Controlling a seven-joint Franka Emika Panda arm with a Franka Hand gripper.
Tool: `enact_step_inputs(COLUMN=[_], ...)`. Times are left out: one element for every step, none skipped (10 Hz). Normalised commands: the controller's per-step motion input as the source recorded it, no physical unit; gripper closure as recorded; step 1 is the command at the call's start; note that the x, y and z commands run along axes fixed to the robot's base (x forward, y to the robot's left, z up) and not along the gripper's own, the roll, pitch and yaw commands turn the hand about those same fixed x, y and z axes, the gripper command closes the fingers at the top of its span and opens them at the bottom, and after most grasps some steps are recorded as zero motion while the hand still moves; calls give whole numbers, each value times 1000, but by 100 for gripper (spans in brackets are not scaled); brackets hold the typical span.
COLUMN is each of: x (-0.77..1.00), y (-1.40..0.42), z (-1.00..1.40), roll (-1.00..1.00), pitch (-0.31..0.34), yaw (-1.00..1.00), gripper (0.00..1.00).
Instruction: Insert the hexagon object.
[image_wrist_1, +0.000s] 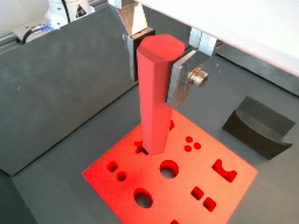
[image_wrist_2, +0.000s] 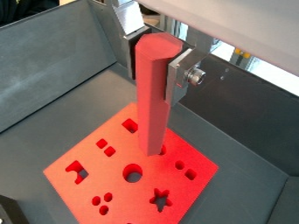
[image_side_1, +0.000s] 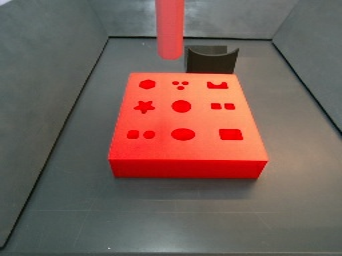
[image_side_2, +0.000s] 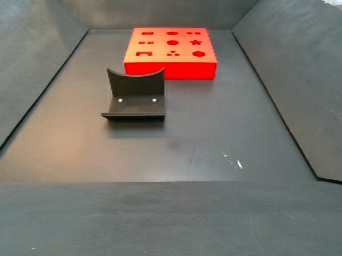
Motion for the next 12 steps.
enact_step_inputs(x=[17, 43, 77, 0, 0, -31, -71, -66, -91, -94, -154, -277], y=[237, 426, 517, 469, 489, 397, 314, 266, 263, 271, 417, 429], z=[-57, -80, -191, -260, -134, -26, -77, -257, -383, -389, -486, -460], roll=[0, 4, 133, 64, 9, 84, 117, 76, 24, 23, 0, -14], pitch=[0, 0, 0, 6, 0, 0, 0, 0, -26, -27, -83, -223], yaw=[80, 231, 440, 606, 640, 697, 763, 854, 891, 889, 803, 463], gripper=[100, 100, 100, 100, 100, 100, 100, 100, 100, 100, 100, 100])
